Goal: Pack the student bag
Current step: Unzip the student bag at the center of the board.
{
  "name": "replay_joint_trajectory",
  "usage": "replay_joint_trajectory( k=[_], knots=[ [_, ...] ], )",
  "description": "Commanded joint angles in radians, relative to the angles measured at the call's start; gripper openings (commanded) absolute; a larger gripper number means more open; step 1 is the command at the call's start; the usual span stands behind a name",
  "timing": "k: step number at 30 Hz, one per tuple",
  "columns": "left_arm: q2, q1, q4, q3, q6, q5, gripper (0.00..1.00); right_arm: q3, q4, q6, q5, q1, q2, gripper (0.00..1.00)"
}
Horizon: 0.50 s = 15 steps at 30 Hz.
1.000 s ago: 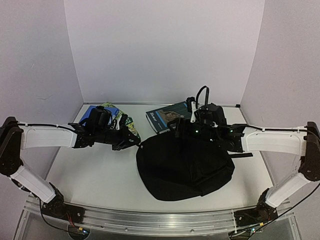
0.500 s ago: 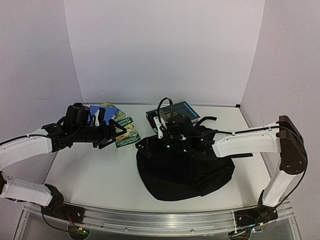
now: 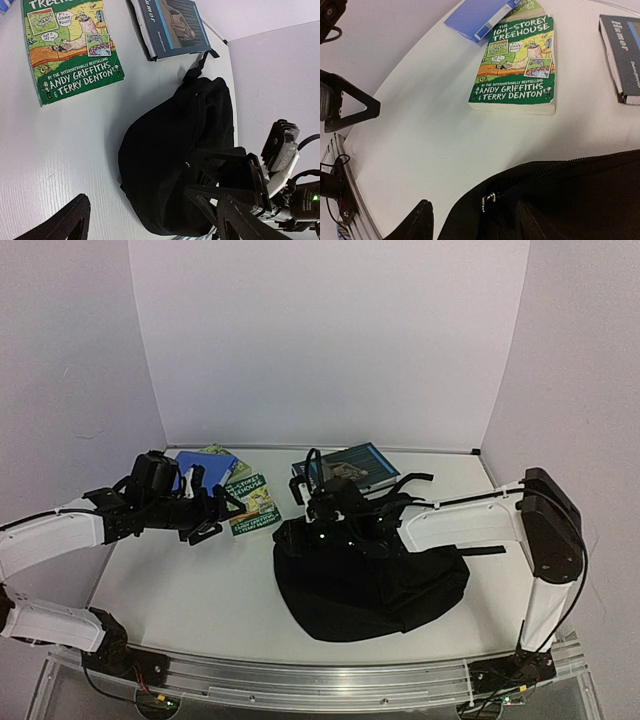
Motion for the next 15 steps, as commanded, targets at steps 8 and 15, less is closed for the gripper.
replay_joint_trajectory(
  k=[8, 15],
  knots=[
    [0.04, 0.003, 0.049, -0.011, -0.013, 0.048, 0.88, -0.124, 0.223, 0.105, -0.372, -0.106, 0.002, 0.43],
    [0.067, 0.002, 0.055, -0.003, -0.016, 0.062, 0.88, -0.09, 0.238, 0.076, -0.492, -0.129, 0.049, 0.38]
  ],
)
